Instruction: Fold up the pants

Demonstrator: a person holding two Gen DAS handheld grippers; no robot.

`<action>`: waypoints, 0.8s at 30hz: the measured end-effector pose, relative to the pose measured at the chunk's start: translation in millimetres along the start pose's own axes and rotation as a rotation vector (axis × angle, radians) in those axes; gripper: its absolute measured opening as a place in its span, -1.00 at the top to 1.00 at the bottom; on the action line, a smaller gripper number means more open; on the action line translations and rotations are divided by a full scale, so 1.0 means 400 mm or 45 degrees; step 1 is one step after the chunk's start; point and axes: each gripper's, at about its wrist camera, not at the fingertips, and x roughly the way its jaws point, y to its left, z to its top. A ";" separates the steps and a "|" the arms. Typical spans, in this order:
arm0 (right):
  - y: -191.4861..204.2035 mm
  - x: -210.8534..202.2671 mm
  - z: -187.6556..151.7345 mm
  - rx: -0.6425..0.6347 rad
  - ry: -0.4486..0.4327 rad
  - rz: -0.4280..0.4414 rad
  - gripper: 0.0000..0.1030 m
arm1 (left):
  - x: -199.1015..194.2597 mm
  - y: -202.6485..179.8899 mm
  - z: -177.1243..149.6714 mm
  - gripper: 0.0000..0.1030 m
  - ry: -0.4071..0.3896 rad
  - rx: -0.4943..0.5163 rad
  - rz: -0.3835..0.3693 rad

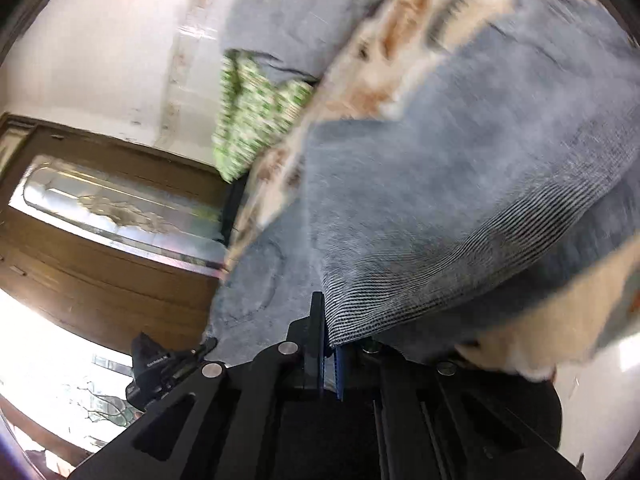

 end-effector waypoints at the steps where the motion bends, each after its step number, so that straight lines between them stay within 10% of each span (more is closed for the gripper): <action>1: -0.022 0.015 -0.006 0.021 0.027 -0.036 0.84 | 0.027 0.022 0.000 0.86 0.048 -0.047 0.008; 6: -0.079 -0.031 0.004 0.091 0.005 -0.085 0.57 | 0.032 0.041 0.001 0.84 0.062 -0.076 0.002; 13: -0.198 -0.302 0.145 0.203 -0.432 -0.308 0.26 | 0.046 0.028 -0.002 0.66 0.080 -0.065 0.035; 18: -0.267 -0.307 0.204 0.264 -0.486 -0.367 0.24 | 0.052 0.035 -0.001 0.62 0.088 -0.094 0.050; 22: -0.288 -0.276 0.246 0.220 -0.486 -0.334 0.87 | 0.037 0.008 0.006 0.64 0.066 -0.085 0.053; 24: -0.257 -0.309 0.268 0.153 -0.530 -0.289 0.88 | 0.015 -0.024 0.009 0.64 0.030 -0.062 0.025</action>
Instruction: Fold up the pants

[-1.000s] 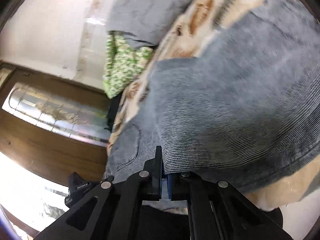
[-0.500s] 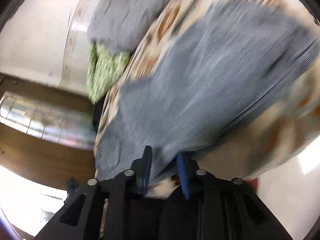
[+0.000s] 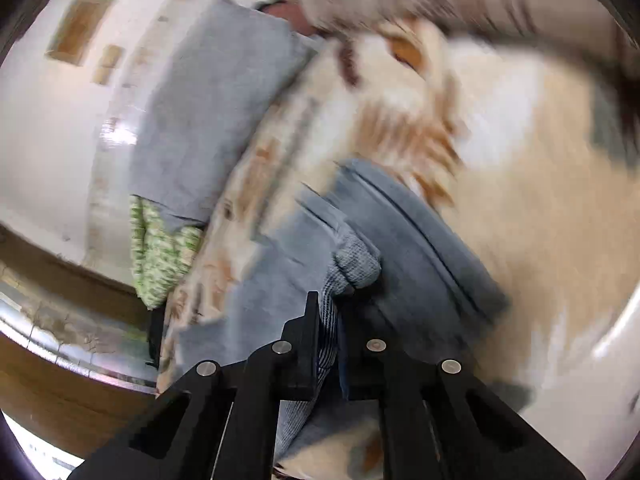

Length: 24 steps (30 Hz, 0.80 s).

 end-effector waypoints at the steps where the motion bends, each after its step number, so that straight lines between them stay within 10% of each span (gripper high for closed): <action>1: 0.014 -0.028 0.019 -0.026 -0.034 0.029 0.88 | -0.004 -0.015 -0.001 0.63 -0.008 0.028 0.005; 8: -0.037 -0.090 0.012 -0.133 -0.042 -0.141 0.88 | 0.093 0.022 -0.015 0.63 0.132 -0.002 0.130; 20: -0.047 -0.166 0.015 -0.117 -0.112 -0.280 0.48 | -0.102 0.039 -0.014 0.57 0.101 0.230 -0.053; 24: 0.081 -0.114 0.051 -0.262 -0.043 -0.221 0.26 | -0.170 0.053 0.090 -0.12 -0.070 0.204 0.034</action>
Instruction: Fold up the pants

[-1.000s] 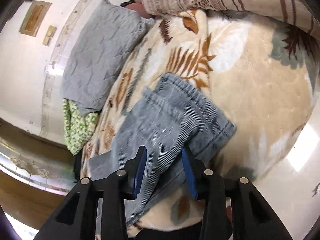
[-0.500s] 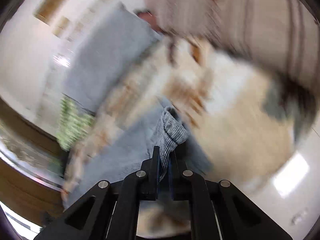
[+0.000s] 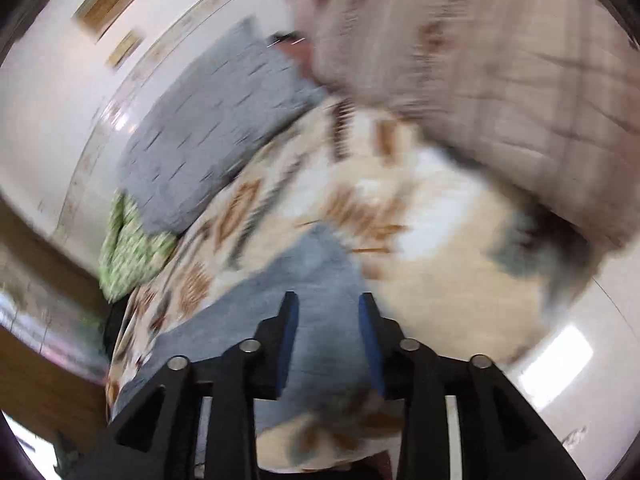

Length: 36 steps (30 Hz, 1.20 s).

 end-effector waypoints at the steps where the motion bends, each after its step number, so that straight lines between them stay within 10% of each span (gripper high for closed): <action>1: 0.045 0.028 0.014 -0.042 0.034 0.031 0.23 | 0.003 0.009 0.026 -0.15 -0.023 -0.022 0.018; 11: 0.679 0.553 -0.096 -0.604 0.586 0.296 -0.10 | 0.156 0.098 0.171 -0.14 0.145 -0.238 -0.099; 16: 0.796 0.731 -0.167 -0.773 0.755 0.241 -0.10 | 0.192 0.120 0.183 -0.36 0.225 -0.266 -0.199; 18: 0.818 0.768 -0.211 -0.903 0.828 0.227 0.21 | 0.197 0.097 0.182 -0.34 0.265 -0.224 -0.252; 19: 0.835 0.766 -0.231 -1.007 0.833 0.237 0.80 | 0.194 0.080 0.183 -0.34 0.261 -0.194 -0.262; 20: 0.866 0.737 -0.251 -1.151 0.801 0.233 0.90 | 0.185 0.063 0.184 -0.34 0.244 -0.155 -0.265; 28: 0.857 0.773 -0.276 -1.312 0.637 -0.033 1.00 | 0.244 0.015 0.191 -0.12 0.223 -0.026 -0.008; 36: 0.745 0.623 -0.153 -0.883 0.516 0.114 0.68 | 0.096 -0.009 0.119 -0.12 0.137 0.007 -0.063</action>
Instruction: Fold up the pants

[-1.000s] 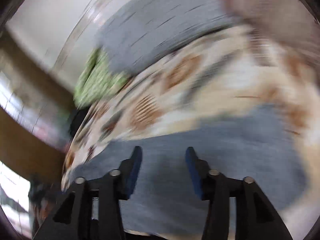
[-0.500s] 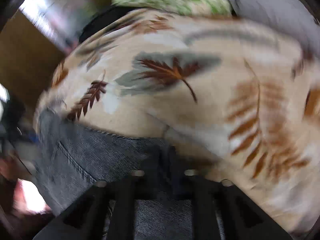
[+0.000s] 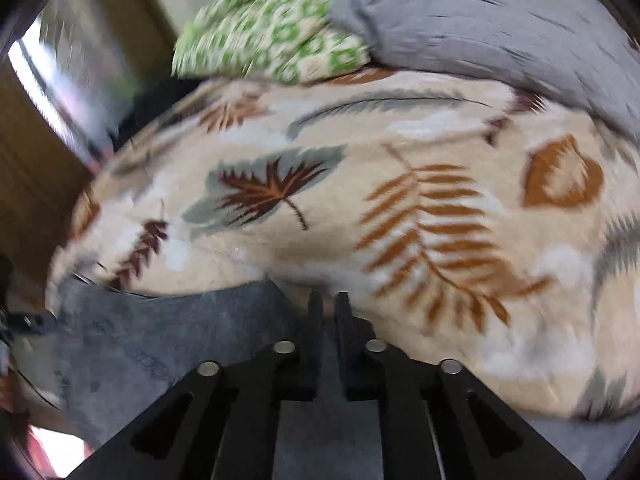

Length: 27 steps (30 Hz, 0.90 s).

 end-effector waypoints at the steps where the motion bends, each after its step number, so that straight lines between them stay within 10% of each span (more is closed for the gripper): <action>1: -0.031 -0.027 -0.012 0.047 -0.018 -0.010 0.50 | -0.016 -0.002 -0.017 -0.15 -0.002 0.003 -0.025; 12: -0.431 -0.336 -0.216 0.499 -0.180 -0.217 0.28 | 0.046 0.017 -0.211 -0.38 0.169 -0.195 -0.340; 21: -0.704 -0.461 -0.359 0.873 -0.259 -0.294 0.07 | 0.092 -0.017 -0.158 -0.33 0.122 -0.200 -0.179; 27: -0.702 -0.356 -0.333 0.795 -0.190 -0.252 0.35 | 0.102 -0.005 -0.149 0.37 0.116 -0.221 -0.078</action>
